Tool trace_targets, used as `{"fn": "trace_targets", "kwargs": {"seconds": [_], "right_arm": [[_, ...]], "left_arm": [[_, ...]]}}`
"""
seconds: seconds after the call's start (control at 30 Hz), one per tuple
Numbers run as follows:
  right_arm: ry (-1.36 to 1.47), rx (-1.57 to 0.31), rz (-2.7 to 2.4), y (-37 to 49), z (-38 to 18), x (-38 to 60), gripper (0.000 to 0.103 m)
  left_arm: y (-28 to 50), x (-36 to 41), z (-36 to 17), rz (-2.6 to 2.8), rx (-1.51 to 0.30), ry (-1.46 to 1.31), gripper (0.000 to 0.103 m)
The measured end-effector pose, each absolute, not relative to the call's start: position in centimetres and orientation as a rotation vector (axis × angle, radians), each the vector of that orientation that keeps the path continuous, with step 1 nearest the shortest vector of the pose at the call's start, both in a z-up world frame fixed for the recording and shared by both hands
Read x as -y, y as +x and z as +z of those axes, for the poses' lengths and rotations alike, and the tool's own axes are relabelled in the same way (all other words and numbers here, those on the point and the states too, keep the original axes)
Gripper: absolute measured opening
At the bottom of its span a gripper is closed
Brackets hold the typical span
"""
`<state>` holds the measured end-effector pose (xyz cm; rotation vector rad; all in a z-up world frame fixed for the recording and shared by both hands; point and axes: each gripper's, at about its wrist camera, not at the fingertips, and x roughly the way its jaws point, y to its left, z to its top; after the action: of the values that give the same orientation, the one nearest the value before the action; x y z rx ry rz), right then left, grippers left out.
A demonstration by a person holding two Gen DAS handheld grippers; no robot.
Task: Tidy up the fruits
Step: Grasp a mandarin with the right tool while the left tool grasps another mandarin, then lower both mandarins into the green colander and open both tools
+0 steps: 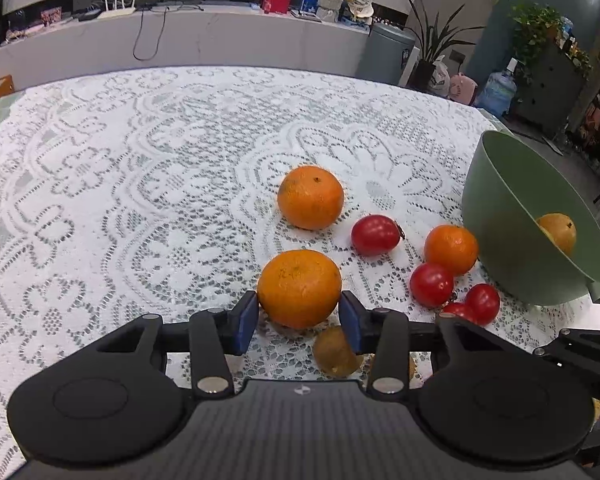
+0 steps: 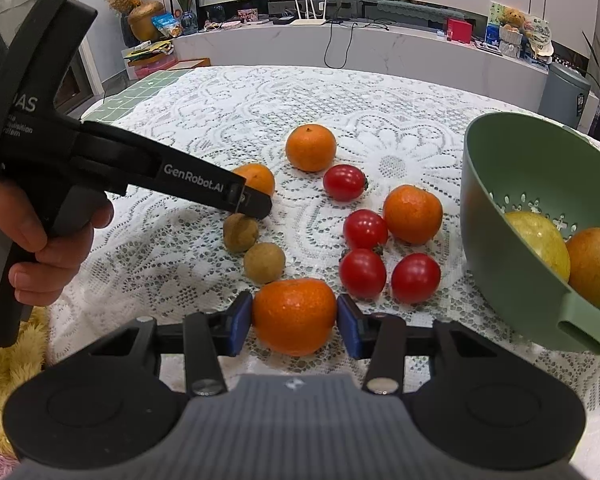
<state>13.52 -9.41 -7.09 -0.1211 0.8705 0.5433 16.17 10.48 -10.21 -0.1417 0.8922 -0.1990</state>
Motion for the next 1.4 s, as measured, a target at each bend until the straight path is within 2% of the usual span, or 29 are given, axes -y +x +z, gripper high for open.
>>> {"fn": "trace_targets", "kwargs": {"seconds": [0.63, 1.0, 1.4], "right_arm": [[-0.089, -0.715, 0.523, 11.8, -4.0, 11.0, 0.042], [-0.122, -0.599, 0.482, 10.5, 0.1, 14.5, 0.042], [-0.265, -0.598, 0.371, 12.1, 3.4, 20.8, 0.042]], "left_arm": [[12.1, -10.2, -5.4, -0.199, -0.746, -0.218, 0.049], [11.0, -5.4, -2.7, -0.299, -0.747, -0.153, 0.049], [12.1, 1.6, -0.8, -0.453, -0.736, -0.009, 0.049]]}}
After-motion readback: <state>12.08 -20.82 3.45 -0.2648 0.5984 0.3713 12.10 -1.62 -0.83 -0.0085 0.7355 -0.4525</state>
